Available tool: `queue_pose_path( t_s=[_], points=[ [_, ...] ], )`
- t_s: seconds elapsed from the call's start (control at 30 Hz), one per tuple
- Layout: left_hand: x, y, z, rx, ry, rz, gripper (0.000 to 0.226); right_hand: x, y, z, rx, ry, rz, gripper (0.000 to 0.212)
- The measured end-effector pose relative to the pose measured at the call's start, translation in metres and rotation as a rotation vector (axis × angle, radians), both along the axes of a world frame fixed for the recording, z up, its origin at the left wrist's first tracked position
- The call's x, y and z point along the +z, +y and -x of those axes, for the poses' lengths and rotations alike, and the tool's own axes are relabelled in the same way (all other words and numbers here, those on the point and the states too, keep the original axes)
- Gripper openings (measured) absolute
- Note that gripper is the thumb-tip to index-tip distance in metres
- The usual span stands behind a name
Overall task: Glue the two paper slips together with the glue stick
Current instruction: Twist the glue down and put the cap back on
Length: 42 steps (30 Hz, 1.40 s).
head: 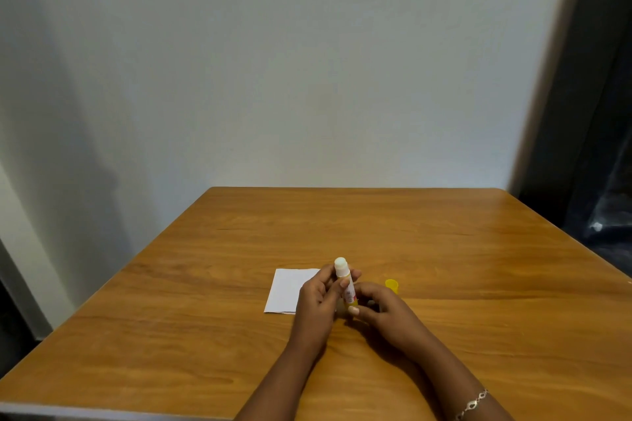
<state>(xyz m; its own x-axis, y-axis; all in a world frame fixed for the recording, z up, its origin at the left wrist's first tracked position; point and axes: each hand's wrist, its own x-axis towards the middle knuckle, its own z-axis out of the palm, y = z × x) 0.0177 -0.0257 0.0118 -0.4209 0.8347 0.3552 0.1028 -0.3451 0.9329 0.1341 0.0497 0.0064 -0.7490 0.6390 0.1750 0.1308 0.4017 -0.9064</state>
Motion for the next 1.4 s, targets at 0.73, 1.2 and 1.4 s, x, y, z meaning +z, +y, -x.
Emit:
queue_pose_path(
  t_s=[0.73, 1.2, 1.4],
  points=[
    [-0.0037, -0.0003, -0.0063, 0.05, 0.155, 0.005, 0.02, -0.0036, 0.0002, 0.0043, -0.121, 0.016, -0.024, 0.025],
    [-0.0039, -0.001, -0.0073, 0.08, 0.167, 0.0, 0.014, 0.0044, -0.0042, 0.0032, -0.114, 0.005, -0.019, 0.033],
    [0.0002, -0.0027, -0.0087, 0.041, 0.075, 0.005, 0.018, -0.0001, -0.0028, 0.0028, -0.043, -0.034, -0.032, 0.019]
  ],
)
